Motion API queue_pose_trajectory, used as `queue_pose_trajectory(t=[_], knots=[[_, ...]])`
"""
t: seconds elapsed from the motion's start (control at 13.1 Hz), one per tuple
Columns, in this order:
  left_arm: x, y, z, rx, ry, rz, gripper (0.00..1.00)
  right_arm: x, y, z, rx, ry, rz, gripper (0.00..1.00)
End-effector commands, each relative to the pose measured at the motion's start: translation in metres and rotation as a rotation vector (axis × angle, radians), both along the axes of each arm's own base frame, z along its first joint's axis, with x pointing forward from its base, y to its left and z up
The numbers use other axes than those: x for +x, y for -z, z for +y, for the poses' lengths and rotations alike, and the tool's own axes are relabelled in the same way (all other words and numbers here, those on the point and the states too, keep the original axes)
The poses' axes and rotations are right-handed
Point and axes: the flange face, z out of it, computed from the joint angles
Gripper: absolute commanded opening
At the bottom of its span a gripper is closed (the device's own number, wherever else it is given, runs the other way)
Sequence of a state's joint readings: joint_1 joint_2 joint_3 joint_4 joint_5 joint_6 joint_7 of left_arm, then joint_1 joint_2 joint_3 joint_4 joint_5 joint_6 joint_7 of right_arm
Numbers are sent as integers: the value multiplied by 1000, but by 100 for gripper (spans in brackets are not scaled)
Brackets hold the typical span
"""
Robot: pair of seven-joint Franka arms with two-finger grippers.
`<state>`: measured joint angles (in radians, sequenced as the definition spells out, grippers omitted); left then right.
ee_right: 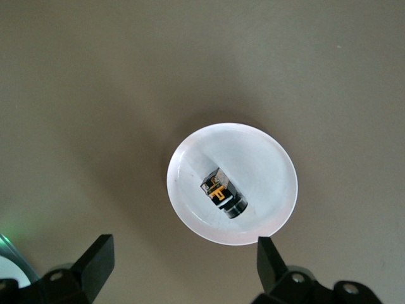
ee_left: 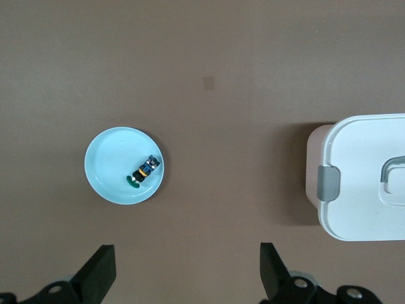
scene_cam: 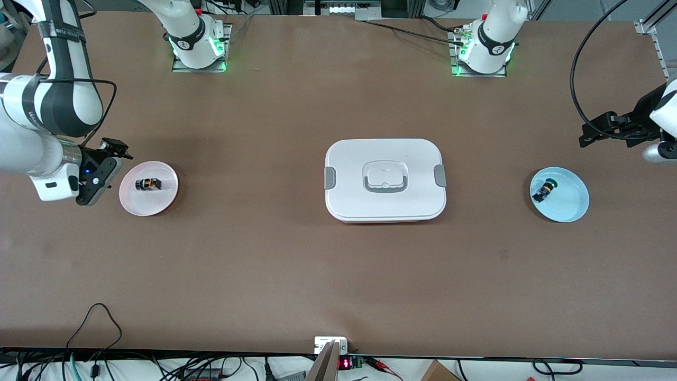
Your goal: Transfer orange switch to right arm and place
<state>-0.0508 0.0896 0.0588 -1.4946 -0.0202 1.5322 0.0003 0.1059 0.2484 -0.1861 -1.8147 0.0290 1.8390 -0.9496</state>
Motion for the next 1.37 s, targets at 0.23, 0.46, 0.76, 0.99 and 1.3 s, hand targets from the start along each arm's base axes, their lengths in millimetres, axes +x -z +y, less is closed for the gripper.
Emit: queue_pose_trajectory(t=[0.23, 0.46, 0.76, 0.99, 1.3], knots=[[12, -5, -16, 31, 8, -6, 100, -2, -18, 36, -89, 487, 7, 100], [18, -1, -16, 30, 7, -5, 100, -4, -28, 46, -47, 797, 50, 100], [20, 2, -15, 34, 2, 1, 100, 4, -79, 45, -104, 816, -45, 100], [20, 2, -16, 34, 4, 1, 100, 14, -118, 8, -209, 814, -183, 100], [20, 2, -17, 34, 5, 1, 100, -5, -144, -51, -238, 985, -115, 100]])
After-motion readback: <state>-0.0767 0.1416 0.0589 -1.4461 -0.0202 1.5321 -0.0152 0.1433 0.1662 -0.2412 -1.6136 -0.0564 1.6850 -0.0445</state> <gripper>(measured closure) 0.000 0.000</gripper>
